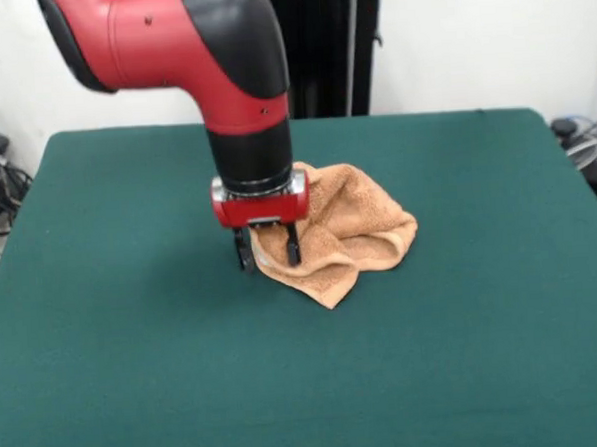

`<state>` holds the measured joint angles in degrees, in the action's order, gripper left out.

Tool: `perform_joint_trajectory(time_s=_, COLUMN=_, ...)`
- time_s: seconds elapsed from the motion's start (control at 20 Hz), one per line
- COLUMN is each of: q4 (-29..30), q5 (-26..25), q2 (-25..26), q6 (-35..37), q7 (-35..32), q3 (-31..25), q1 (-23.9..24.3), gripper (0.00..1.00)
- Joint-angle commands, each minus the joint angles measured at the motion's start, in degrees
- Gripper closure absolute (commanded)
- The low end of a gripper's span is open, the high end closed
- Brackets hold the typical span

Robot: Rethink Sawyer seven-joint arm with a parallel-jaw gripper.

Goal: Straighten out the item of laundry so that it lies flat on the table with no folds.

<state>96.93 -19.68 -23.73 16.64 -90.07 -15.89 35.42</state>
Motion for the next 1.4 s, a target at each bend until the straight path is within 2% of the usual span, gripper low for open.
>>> perform_joint_trajectory(time_s=0.05, q4=-0.5, q5=-7.5, q2=3.9, q6=-0.2, q7=5.6, q3=-6.5, q1=-0.7, gripper=0.0)
perform_joint_trajectory(time_s=0.3, q4=3.4, q5=-8.8, q2=1.6, q6=1.6, q7=4.2, q3=-6.5, q1=-0.6, gripper=0.0)
perform_joint_trajectory(time_s=0.55, q4=6.9, q5=-7.4, q2=-3.0, q6=4.1, q7=1.9, q3=-7.4, q1=-1.0, gripper=0.0)
perform_joint_trajectory(time_s=0.7, q4=6.5, q5=-6.5, q2=-3.8, q6=4.6, q7=1.0, q3=-7.6, q1=-2.3, gripper=0.0)
perform_joint_trajectory(time_s=1.15, q4=4.9, q5=-6.5, q2=-2.8, q6=6.4, q7=2.8, q3=-9.0, q1=-1.9, gripper=0.0)
perform_joint_trajectory(time_s=1.2, q4=4.8, q5=-6.7, q2=-2.7, q6=6.4, q7=3.2, q3=-9.4, q1=-1.6, gripper=1.0)
perform_joint_trajectory(time_s=1.4, q4=4.8, q5=-7.1, q2=-2.9, q6=6.3, q7=3.3, q3=-9.4, q1=-1.7, gripper=1.0)
